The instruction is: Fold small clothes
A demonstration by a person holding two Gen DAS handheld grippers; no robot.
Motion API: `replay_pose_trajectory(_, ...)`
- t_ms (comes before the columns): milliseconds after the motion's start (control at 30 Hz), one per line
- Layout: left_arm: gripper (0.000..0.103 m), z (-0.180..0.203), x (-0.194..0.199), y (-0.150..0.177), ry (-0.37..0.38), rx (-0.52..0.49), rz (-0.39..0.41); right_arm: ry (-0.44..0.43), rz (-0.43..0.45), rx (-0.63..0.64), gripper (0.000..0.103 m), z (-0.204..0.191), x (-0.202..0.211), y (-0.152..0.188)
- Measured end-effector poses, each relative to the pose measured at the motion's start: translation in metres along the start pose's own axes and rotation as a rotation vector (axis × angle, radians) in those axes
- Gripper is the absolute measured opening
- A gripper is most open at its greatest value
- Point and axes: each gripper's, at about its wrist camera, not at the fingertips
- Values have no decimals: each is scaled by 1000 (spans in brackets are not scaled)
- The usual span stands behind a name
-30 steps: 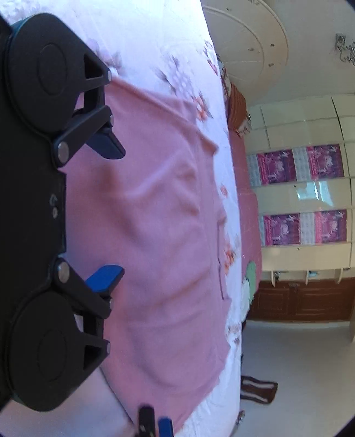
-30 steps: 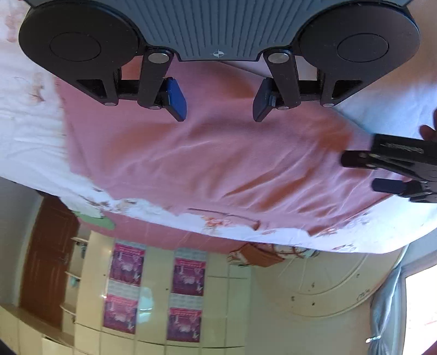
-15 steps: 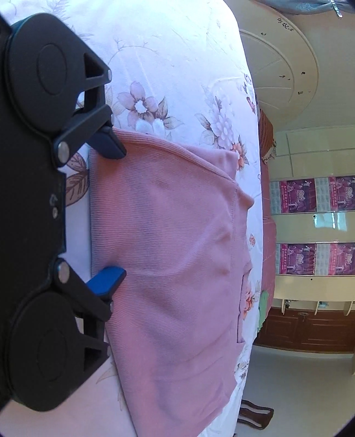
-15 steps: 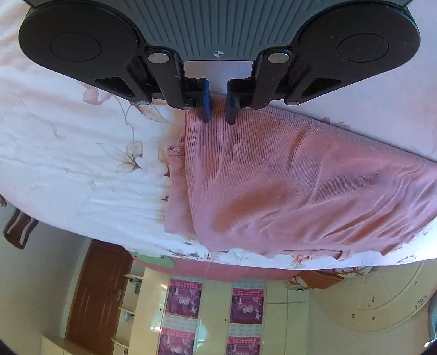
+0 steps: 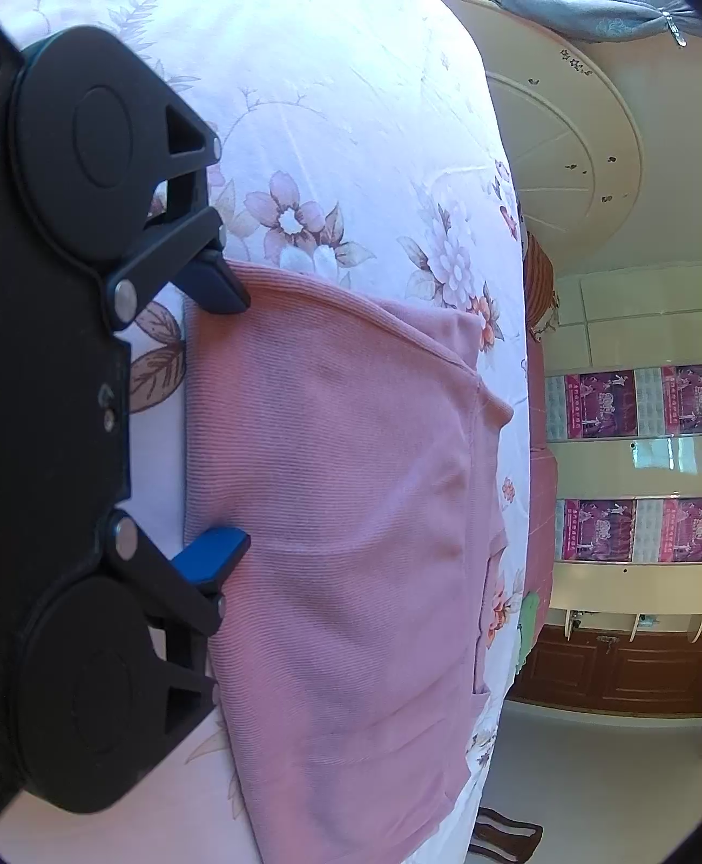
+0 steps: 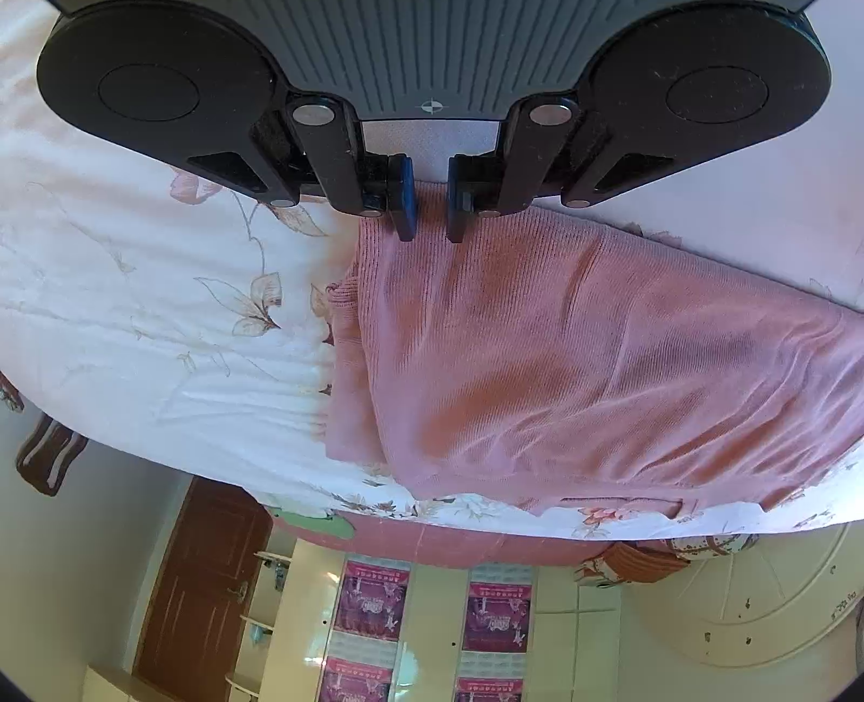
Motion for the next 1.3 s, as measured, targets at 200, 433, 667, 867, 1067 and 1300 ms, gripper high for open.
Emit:
replay_pose_trajectory(200, 87, 2, 1, 0, -3, 3, 0, 5, -32, 8, 11, 2, -9, -4)
replay_pose_trajectory(433, 88, -3, 0, -4, 24, -4, -19, 40, -15, 69, 11, -6, -11, -1)
replay_pose_trajectory(667, 88, -26, 35, 1, 36, 89, 4, 55, -30, 89, 11, -5, -4, -8)
replay_pose_trajectory(867, 82, -75, 47, 50, 303, 657, 2, -100, 113, 14, 11, -6, 47, 1)
replay_pose_trajectory(1067, 82, -73, 24, 32, 309, 838, 16, -248, 155, -41, 11, -39, 51, -31)
replay_pose_trajectory(1300, 82, -83, -3, 17, 332, 964, 77, -350, 169, -33, 11, -67, 30, -71)
Point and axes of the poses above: each gripper's, at about its wrist camera, not at the fingertips, and x roughly against the way its jaws point, z to its right, y to its underside, and after that the axes turned 4 degrees about -z, right-handed
